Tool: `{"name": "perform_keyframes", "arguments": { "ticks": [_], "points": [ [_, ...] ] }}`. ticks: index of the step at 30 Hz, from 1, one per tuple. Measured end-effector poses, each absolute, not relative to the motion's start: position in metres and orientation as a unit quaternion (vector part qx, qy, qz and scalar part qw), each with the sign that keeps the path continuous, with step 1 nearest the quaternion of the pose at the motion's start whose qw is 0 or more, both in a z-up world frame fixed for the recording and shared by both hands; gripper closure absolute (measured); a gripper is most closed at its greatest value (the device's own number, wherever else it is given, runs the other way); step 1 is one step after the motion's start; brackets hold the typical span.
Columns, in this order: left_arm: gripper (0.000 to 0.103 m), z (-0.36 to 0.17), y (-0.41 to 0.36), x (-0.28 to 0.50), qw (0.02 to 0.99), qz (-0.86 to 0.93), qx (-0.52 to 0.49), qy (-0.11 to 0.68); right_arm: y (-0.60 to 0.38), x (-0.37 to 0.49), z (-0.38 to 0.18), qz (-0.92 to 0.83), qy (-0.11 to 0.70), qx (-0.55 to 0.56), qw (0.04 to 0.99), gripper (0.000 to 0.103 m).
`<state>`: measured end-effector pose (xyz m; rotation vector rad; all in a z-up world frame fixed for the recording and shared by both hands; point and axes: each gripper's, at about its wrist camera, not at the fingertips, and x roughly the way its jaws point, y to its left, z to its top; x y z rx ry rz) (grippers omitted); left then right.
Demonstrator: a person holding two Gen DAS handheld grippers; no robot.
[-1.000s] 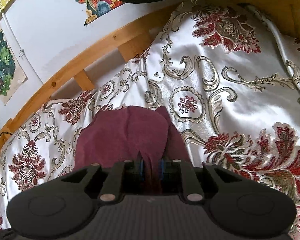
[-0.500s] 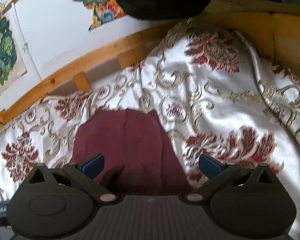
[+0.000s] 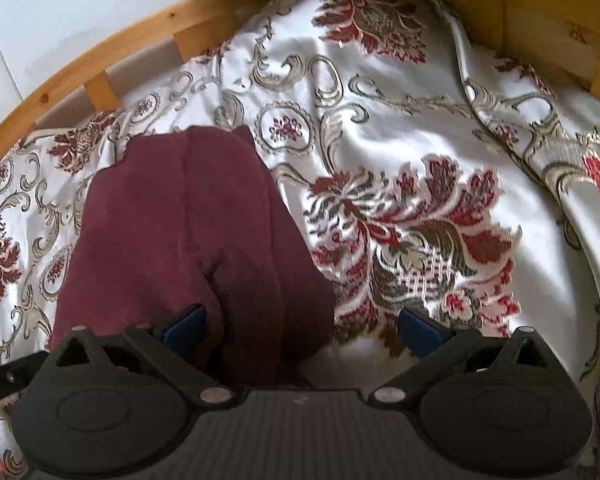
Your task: Fold small clothes
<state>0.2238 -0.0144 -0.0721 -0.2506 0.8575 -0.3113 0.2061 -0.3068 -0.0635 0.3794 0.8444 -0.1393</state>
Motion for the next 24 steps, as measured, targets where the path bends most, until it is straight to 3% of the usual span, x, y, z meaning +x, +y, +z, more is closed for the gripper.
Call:
{"name": "perform_keyframes", "arguments": {
  "ticks": [7,14,20,24],
  "points": [
    [0.001,-0.072,-0.007,0.221,0.888,-0.133,-0.132,0.42,-0.316,0.2,-0.064,-0.061,0.402,0.229,0.884,0.0],
    [0.001,-0.071,-0.01,0.223,0.883,-0.163,-0.158,0.411,-0.32,0.192,-0.047,-0.051,0.343,0.244,0.906,0.0],
    [0.001,-0.078,-0.025,0.229,0.873,-0.188,-0.151,0.424,-0.323,0.207,-0.06,-0.091,0.384,0.231,0.889,0.0],
    [0.001,-0.083,-0.026,0.233,0.866,-0.186,-0.154,0.438,-0.325,0.206,-0.057,-0.076,0.37,0.249,0.892,0.0]
  ]
}}
